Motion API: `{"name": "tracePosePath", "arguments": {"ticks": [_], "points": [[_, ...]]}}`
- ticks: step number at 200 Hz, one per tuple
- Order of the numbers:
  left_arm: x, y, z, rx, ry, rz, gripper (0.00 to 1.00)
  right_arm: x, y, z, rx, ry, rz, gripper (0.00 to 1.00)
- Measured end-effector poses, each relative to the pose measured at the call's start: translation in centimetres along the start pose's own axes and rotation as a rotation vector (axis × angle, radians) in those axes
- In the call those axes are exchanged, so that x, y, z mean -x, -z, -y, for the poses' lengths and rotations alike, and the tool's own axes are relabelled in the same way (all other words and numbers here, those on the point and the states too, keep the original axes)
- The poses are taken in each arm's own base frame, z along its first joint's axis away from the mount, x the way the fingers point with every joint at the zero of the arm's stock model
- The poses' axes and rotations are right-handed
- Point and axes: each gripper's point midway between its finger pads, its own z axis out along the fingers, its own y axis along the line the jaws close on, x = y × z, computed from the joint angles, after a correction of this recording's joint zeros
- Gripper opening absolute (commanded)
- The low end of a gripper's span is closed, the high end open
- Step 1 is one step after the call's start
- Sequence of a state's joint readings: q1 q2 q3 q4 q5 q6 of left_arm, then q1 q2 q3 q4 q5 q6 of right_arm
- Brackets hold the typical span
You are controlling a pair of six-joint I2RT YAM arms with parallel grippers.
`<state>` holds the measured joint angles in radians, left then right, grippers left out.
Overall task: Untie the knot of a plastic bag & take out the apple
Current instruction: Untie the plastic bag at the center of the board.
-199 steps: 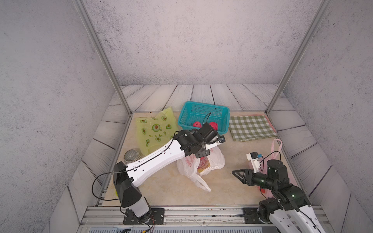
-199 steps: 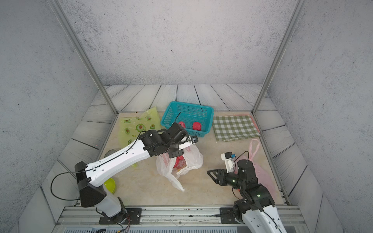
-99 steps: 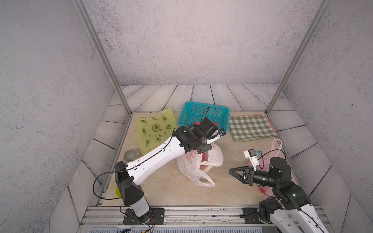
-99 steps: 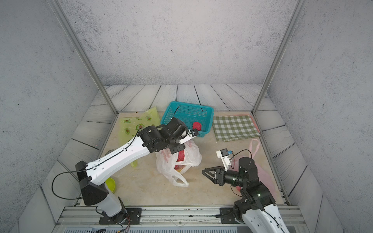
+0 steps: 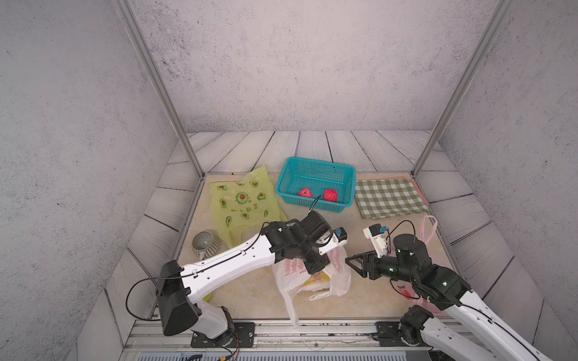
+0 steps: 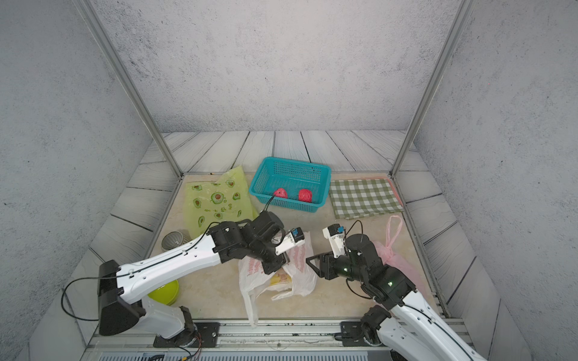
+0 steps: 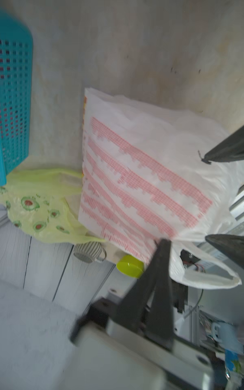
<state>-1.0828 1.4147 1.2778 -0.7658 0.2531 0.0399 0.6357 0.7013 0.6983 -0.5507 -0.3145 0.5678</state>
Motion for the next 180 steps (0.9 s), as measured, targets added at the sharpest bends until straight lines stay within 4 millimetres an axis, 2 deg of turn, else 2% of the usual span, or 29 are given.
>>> {"name": "tracePosePath", "arguments": {"ticks": [7,11,17,25,29,40,55,67,83,91,99,115,130,151,165,180], "points": [[-0.9,-0.2,0.8,-0.024,0.012,0.0,0.02,0.2,-0.4,0.7,-0.041,0.0,-0.008,0.62],[-1.4,-0.3,1.4,-0.04,0.019,0.0,0.17,0.4,-0.6,0.9,-0.059,0.0,-0.011,0.63],[-2.1,-0.4,1.9,-0.059,0.026,-0.001,0.49,0.7,-1.0,1.4,-0.09,0.001,-0.019,0.64],[-2.6,-0.3,2.5,-0.077,0.036,0.001,0.77,1.0,-1.5,1.8,-0.12,0.005,-0.029,0.66],[-2.8,-0.3,2.7,-0.082,0.045,0.004,0.85,1.2,-1.8,2.0,-0.135,0.006,-0.036,0.67],[-2.6,0.6,2.5,-0.064,0.058,0.031,1.0,1.4,-2.9,2.7,-0.166,0.007,-0.06,0.68],[-1.3,3.0,1.6,-0.021,0.068,0.113,0.99,1.2,-4.2,3.6,-0.2,0.0,-0.093,0.69],[0.4,5.9,-0.2,0.026,0.103,0.203,0.99,0.9,-4.8,4.0,-0.21,-0.006,-0.106,0.69],[2.2,9.9,-4.9,0.144,0.183,0.315,1.0,0.6,-5.3,4.4,-0.211,-0.014,-0.109,0.7],[2.2,11.2,-7.9,0.221,0.231,0.346,1.0,0.4,-5.6,4.5,-0.208,-0.019,-0.109,0.7],[1.5,11.6,-10.4,0.282,0.276,0.347,0.98,0.2,-5.9,4.6,-0.204,-0.03,-0.116,0.7],[-0.8,10.3,-14.2,0.352,0.358,0.285,0.96,-0.2,-6.6,4.5,-0.183,-0.054,-0.132,0.69],[-3.5,7.0,-16.6,0.37,0.422,0.177,0.94,-0.7,-7.4,4.5,-0.158,-0.084,-0.144,0.69],[-7.1,2.5,-17.5,0.346,0.48,0.018,0.94,-1.6,-8.3,4.8,-0.144,-0.121,-0.167,0.68],[-8.0,1.3,-17.8,0.338,0.501,-0.032,0.94,-1.8,-8.8,5.0,-0.146,-0.138,-0.175,0.68],[-8.4,1.0,-18.1,0.35,0.517,-0.048,0.93,-1.8,-9.0,5.2,-0.15,-0.149,-0.172,0.68]]}}
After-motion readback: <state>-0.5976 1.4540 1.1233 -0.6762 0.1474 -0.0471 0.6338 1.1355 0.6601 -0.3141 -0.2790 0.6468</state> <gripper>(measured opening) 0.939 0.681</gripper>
